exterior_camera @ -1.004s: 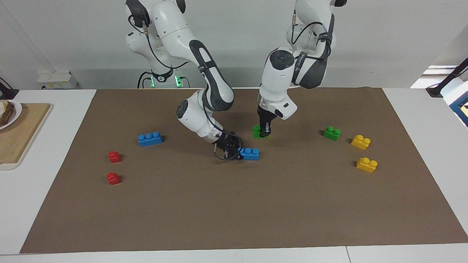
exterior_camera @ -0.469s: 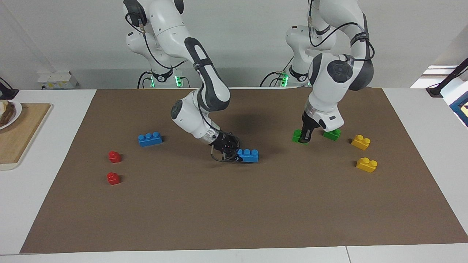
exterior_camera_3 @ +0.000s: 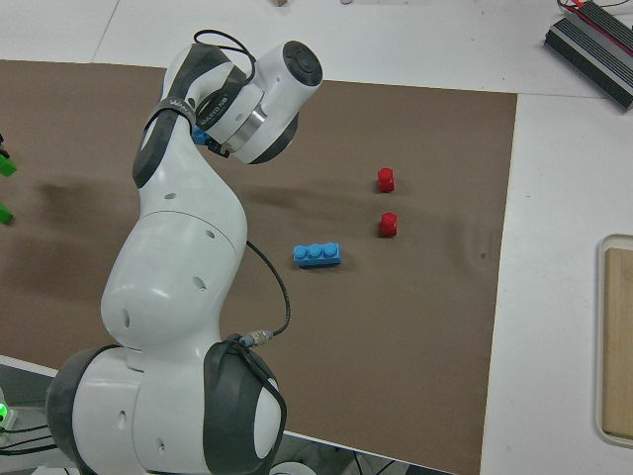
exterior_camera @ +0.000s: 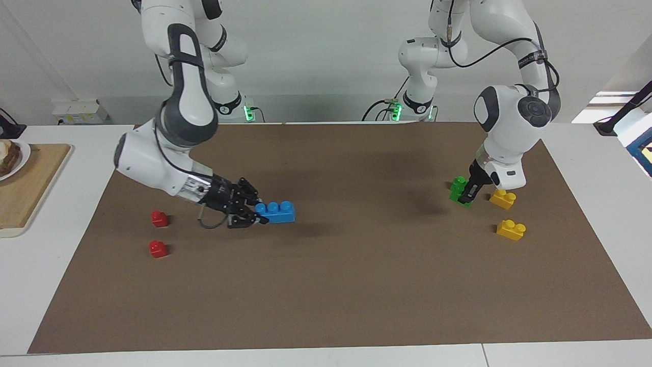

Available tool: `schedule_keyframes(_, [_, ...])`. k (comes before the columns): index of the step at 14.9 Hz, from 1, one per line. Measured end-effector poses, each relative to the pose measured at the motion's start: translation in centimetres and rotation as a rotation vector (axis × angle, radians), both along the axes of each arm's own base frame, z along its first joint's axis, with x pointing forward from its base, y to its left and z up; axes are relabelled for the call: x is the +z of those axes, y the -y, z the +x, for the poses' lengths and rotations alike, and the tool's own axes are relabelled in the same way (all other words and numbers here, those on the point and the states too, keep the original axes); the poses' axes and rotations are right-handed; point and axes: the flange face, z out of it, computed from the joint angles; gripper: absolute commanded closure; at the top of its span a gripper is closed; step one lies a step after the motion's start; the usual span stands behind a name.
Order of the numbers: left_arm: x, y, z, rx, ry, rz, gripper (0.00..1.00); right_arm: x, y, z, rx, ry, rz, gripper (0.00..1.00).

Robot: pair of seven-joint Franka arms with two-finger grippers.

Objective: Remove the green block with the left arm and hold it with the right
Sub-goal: 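Pull the green brick off the blue brick, grippers moving apart, then release the green brick with the left gripper while the right gripper releases blue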

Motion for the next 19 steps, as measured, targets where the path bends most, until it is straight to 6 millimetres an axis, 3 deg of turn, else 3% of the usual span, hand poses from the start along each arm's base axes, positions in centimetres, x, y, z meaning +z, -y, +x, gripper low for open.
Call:
schedule_keyframes(3, [-1.7, -0.9, -0.2, 0.002, 0.035, -0.001, 1.00, -2.3, 8.5, -0.8, 0.064, 0.000, -0.018, 1.00])
schedule_keyframes(5, [-2.8, -0.9, 0.0, 0.027, 0.066, -0.004, 1.00, -4.7, 12.3, -1.2, 0.087, -0.002, -0.038, 1.00])
schedule_keyframes(6, [-3.1, -0.8, 0.2, 0.040, 0.084, -0.005, 1.00, -5.7, 13.1, -1.3, 0.104, -0.001, -0.047, 1.00])
schedule_keyframes(13, [-7.9, -0.4, 1.3, 0.058, 0.064, -0.010, 1.00, -11.5, 11.6, -1.5, 0.106, -0.037, -0.083, 1.00])
schedule_keyframes(19, [-8.1, -0.7, 1.9, 0.103, 0.058, -0.046, 1.00, -14.4, 11.5, -3.0, 0.115, -0.035, -0.102, 1.00])
